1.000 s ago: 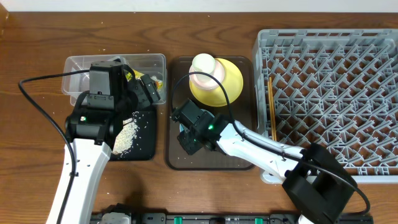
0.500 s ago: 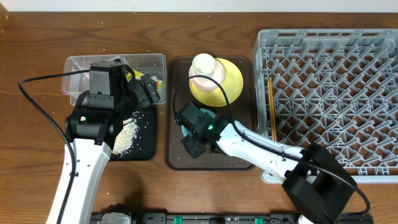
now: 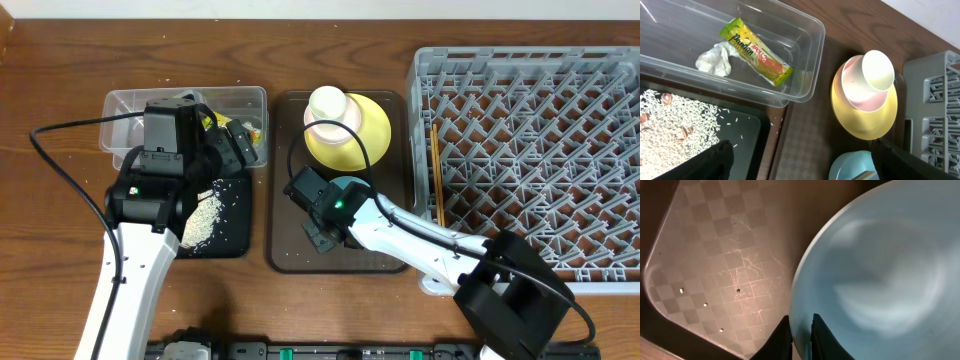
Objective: Sort waste into correct bins and load items into the dishwasher rack
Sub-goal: 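Close the right gripper on the light-blue bowl rim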
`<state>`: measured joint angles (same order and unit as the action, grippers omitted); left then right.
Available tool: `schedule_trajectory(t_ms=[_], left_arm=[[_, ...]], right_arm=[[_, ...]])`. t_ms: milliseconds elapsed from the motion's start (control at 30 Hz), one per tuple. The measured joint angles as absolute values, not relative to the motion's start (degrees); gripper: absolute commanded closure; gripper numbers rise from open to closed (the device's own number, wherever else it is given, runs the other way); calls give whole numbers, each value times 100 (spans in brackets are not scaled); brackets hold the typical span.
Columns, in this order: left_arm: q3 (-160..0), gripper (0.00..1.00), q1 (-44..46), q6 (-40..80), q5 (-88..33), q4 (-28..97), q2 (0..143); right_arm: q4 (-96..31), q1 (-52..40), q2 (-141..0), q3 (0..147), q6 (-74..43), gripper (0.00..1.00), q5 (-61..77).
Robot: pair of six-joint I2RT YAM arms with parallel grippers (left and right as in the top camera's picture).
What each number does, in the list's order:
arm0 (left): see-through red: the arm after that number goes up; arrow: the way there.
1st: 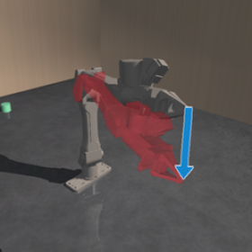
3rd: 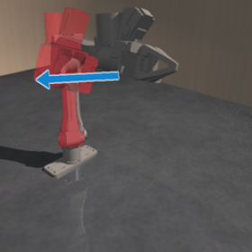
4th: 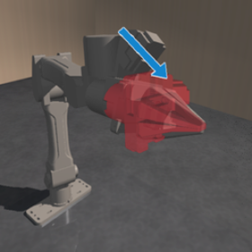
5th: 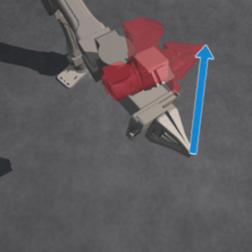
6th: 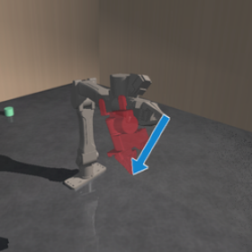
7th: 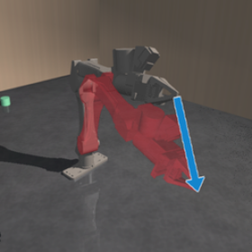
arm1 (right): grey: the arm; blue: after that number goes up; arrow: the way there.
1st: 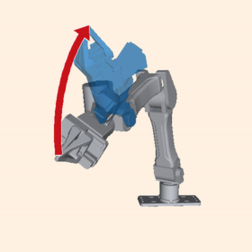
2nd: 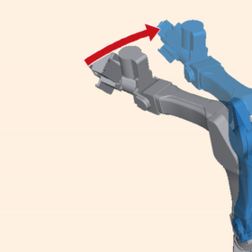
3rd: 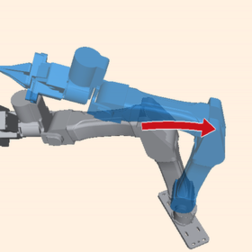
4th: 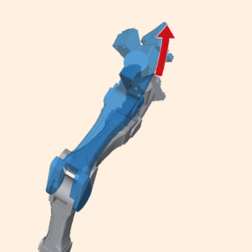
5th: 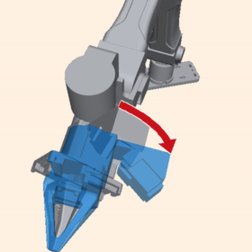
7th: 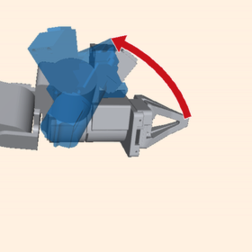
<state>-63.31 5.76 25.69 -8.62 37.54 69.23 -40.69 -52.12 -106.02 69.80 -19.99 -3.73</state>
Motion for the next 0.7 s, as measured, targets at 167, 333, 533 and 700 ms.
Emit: schedule_trajectory(t_ms=[167, 333, 533, 700], left_arm=[[-6331, 10, 576, 2569, -862, 3752, 6923], [-6331, 10, 576, 2569, -862, 3752, 6923], [-6331, 10, 576, 2569, -862, 3752, 6923], [-6331, 10, 578, 2569, -862, 3752, 6923]], right_arm=[[-3975, -5212, -10602, 6980, -2049, 79, -451], [-3957, -5212, -10602, 6980, -2056, 78, -478], [-3957, -5212, -10604, 6980, -2056, 78, -495], [-3946, -5212, -10718, 6980, -2056, 79, -502]])
